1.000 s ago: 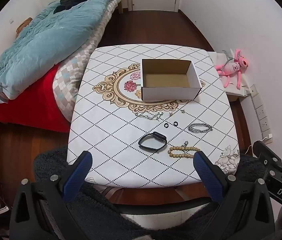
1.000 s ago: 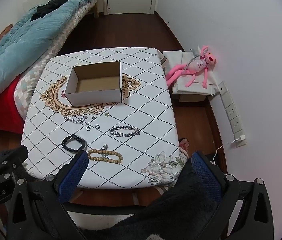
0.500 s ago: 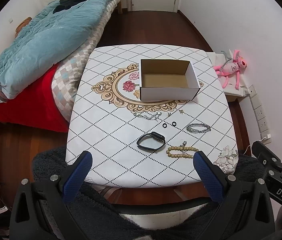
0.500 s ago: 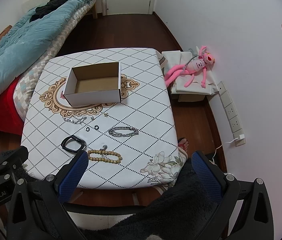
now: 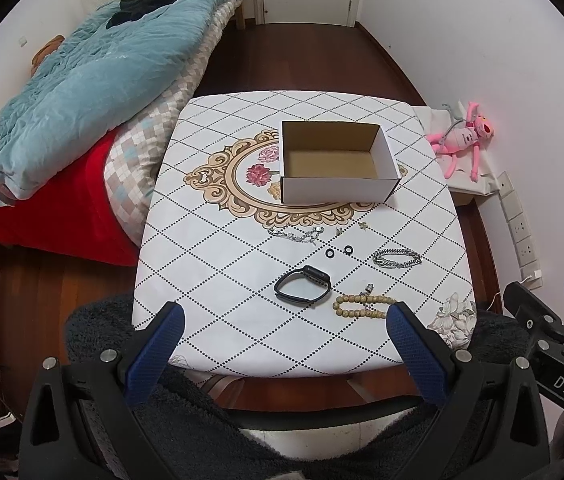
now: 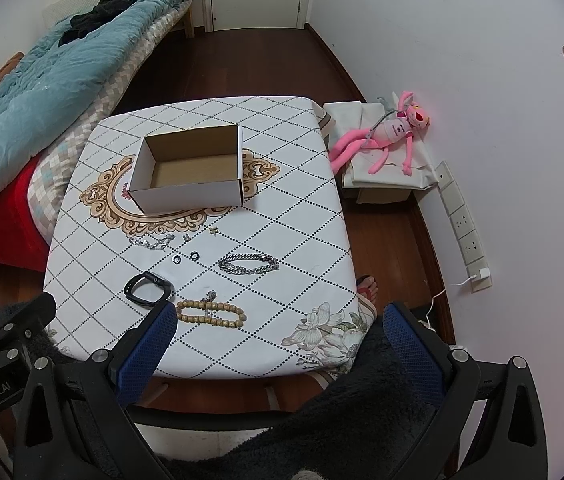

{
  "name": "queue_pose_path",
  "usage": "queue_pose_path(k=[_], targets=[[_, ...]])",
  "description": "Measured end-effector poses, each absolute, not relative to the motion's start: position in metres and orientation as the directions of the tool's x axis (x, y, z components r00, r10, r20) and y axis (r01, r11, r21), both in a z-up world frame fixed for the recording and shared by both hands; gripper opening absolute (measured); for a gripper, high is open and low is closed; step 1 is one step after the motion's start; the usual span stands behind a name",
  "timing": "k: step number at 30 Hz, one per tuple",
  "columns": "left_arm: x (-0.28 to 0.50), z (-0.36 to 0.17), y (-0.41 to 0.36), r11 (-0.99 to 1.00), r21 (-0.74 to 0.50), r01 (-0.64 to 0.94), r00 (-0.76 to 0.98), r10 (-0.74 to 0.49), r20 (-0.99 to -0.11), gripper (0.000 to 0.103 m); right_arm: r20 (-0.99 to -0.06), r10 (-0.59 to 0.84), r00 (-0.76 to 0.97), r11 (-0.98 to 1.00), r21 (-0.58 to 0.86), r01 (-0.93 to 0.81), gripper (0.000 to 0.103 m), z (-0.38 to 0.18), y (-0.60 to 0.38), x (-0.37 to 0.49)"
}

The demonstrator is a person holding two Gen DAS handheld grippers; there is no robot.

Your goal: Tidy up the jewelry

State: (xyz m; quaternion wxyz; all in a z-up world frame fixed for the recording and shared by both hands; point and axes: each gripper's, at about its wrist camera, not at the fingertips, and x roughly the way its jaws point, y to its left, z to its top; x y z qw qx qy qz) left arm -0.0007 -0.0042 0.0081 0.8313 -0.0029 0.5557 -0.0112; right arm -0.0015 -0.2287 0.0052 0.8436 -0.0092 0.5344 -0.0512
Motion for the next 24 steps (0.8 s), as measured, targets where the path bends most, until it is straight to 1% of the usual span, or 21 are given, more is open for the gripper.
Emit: queue_pose_path(k=[24], targets=[[-0.0013, 0.0119, -0.0042, 1.000, -0.026, 0.017, 0.389, -0.031, -0.921, 0.103, -0.897, -0.099, 0.431, 0.994, -0.072, 0.079, 0.103, 0.0126, -0.2265, -0.0013]])
